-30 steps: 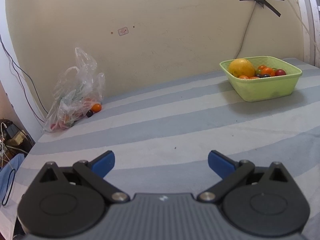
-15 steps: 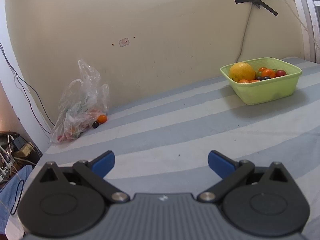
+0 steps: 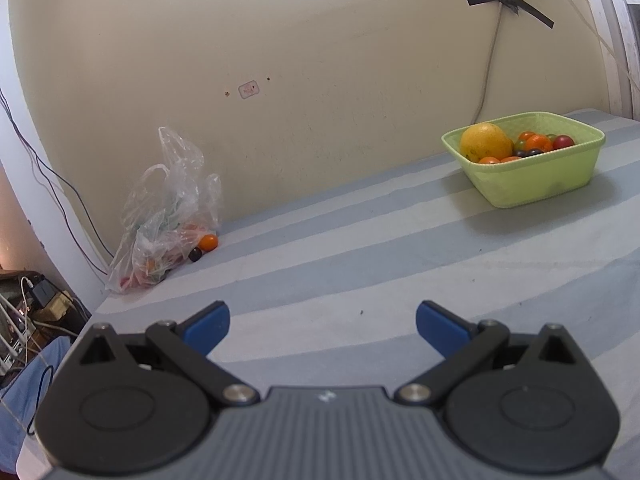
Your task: Organize fruits
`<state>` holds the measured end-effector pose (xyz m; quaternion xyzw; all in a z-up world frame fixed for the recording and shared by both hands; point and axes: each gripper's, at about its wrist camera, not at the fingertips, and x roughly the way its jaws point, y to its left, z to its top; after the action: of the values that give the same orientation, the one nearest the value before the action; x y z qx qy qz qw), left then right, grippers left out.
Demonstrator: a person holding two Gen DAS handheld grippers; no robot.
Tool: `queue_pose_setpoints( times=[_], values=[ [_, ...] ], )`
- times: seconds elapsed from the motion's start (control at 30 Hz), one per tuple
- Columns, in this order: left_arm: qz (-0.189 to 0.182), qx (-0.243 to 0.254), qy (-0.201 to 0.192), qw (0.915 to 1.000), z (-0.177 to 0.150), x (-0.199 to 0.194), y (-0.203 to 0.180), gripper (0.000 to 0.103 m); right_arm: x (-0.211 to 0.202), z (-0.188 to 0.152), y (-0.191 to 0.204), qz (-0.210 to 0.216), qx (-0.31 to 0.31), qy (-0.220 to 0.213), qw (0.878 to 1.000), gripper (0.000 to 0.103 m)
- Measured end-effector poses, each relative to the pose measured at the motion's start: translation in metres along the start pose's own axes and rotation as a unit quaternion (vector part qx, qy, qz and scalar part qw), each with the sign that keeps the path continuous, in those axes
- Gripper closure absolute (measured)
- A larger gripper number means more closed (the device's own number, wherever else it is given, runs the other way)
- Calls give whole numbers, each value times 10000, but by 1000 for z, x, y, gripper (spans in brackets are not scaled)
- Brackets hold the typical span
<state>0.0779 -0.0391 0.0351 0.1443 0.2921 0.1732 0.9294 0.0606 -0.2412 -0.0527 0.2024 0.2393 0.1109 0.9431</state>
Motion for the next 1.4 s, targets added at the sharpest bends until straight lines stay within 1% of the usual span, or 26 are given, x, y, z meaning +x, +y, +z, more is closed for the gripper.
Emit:
queue_pose_setpoints(
  times=[0.33,0.6,0.93,1.4],
  values=[
    [-92,35,46,9999,0,2,-1,0,2,-1,-2,-22,2,-2,10000,24],
    [-314,9,175,9994,0,2,-6,0,1,2,-5,-95,-27,-52,9999,24],
    [-503,-2,225,9985,5,-2,-13,0,4,3,-14,-101,34,-57,9999,24],
    [-821,-154,493,9953,7,2,-17,0,5,2,-16,-76,50,-76,9999,23]
  ],
)
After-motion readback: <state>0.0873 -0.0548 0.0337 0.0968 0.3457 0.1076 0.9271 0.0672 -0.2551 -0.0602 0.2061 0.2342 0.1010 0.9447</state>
